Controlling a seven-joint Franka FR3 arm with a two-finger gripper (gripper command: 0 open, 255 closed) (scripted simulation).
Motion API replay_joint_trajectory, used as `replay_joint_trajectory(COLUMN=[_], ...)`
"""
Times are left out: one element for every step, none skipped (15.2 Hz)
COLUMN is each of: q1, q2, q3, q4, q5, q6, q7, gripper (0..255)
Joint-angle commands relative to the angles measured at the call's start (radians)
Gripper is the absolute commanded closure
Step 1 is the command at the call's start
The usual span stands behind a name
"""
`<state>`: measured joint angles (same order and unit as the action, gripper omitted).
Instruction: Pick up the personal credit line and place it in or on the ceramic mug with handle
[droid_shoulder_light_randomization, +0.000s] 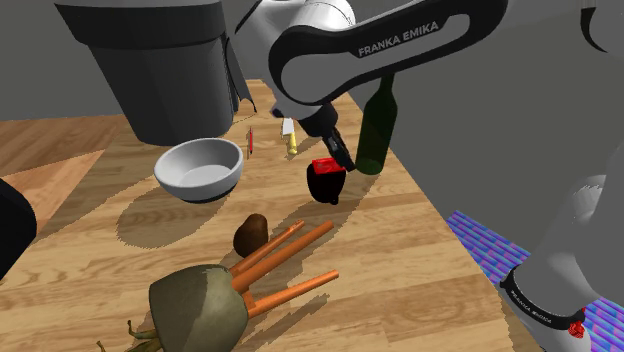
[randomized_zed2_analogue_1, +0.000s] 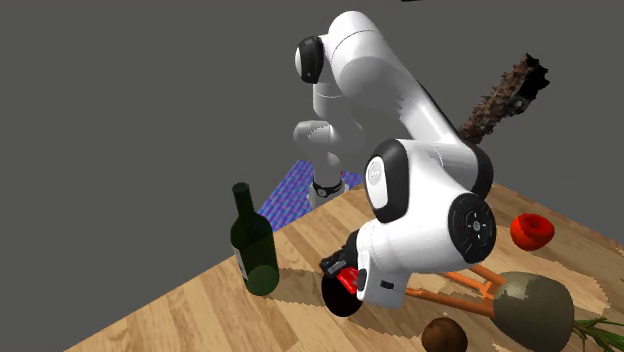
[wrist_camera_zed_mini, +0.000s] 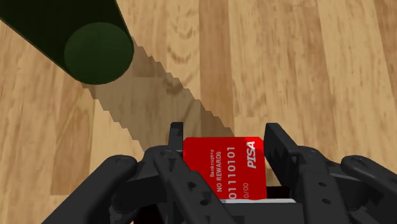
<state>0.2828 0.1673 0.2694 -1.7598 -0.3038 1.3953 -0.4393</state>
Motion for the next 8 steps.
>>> replay_joint_trajectory(q1=[0.000,0.000,0.000,0.000,-0.001,-0.001,-0.001,-0.001], q2=[0.004,0.007,0.010,0.014,0.017,0.018,0.018,0.018], q3=[0.000,0.000,0.000,0.000,-0.001,-0.001,-0.001,-0.001], q4=[-0.020,-0.029,-0.039,-0.048,-0.057,-0.059,-0.059,-0.059], q5=[0.000,0.000,-0.001,-0.001,-0.002,-0.002,-0.002,-0.002], q6=[0.023,0.035,0.047,0.059,0.070,0.074,0.074,0.074], q7=[0.008,0.012,0.015,0.019,0.022,0.023,0.023,0.023], gripper=[255,255,255,255,255,255,255,255])
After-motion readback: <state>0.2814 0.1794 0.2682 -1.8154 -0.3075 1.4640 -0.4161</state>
